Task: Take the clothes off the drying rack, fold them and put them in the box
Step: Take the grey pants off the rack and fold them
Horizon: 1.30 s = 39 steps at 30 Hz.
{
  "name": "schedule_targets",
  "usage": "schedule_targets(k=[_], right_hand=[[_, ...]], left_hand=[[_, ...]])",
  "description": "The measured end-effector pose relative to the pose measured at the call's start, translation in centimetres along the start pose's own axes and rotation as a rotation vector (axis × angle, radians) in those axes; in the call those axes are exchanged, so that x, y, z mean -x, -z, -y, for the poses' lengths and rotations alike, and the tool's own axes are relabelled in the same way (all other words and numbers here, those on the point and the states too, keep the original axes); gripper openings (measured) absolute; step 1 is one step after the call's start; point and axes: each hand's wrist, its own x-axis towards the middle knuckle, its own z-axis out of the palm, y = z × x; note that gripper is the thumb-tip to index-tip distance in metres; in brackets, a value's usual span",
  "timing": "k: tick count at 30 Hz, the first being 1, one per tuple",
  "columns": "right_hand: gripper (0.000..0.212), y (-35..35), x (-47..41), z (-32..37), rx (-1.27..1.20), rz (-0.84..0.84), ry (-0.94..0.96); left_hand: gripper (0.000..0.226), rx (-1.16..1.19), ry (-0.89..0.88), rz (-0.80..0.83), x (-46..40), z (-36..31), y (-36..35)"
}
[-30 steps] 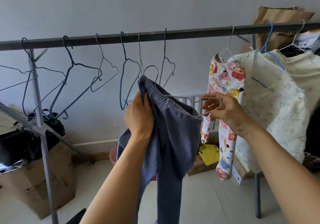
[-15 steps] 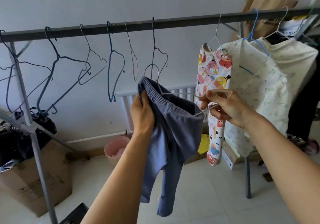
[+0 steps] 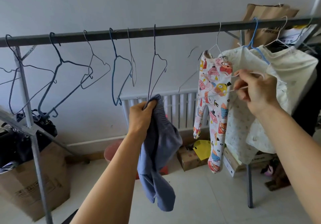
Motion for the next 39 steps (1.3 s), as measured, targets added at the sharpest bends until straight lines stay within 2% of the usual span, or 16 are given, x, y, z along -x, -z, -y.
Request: schedule_targets(k=[4,8,12,17,23,26,32,33,35,37,39], right_hand=[[0.016,-3.5,-0.5,0.9,0.136,0.023,0.218],[0.021,-7.4,-2.4,0.8,0.275,0.102,0.337],[0.032,-11.1,-5.6,-0.1,0.353,0.149,0.362],[0.03,-14.0,-7.8,-1.1,0.449,0.184,0.352],[0.029,-14.2,-6.6,-2.7,0.562,0.211,0.383],[0.031,-14.0,-5.7,-4.3,0.587,0.228,0.345],[0.038,-13.4,-4.9,-5.6,0.628,0.322,0.226],[0.043,-13.1,-4.5,-5.6,0.683,0.308,0.221],[0.049,-12.3,-2.9,-5.8,0.816,0.156,0.332],[0.048,-12.0,-0.1,-5.4,0.721,0.094,0.514],[0.041,-12.2,2.9,-4.8,0.5,0.308,0.502]], left_hand=[[0.02,-0.017,-0.057,0.02,-0.2,-0.9,-0.6],[0.015,0.0,-0.084,0.03,-0.8,-2.1,-0.5],[0.025,-0.021,-0.109,-0.009,-1.8,-3.4,-0.2],[0.029,-0.015,-0.113,-0.024,-2.8,-4.3,0.6],[0.039,0.021,-0.117,-0.054,-3.2,-4.8,0.6],[0.037,0.033,-0.107,-0.035,-2.9,-5.2,0.1],[0.017,0.061,-0.143,0.026,-2.9,-5.8,0.2],[0.019,0.059,-0.162,0.046,-2.9,-5.8,0.5],[0.023,0.038,-0.194,0.1,-2.8,-5.7,1.1],[0.024,0.016,-0.208,0.165,-2.7,-5.6,2.0],[0.023,-0.007,-0.226,0.24,-2.4,-5.5,3.0]])
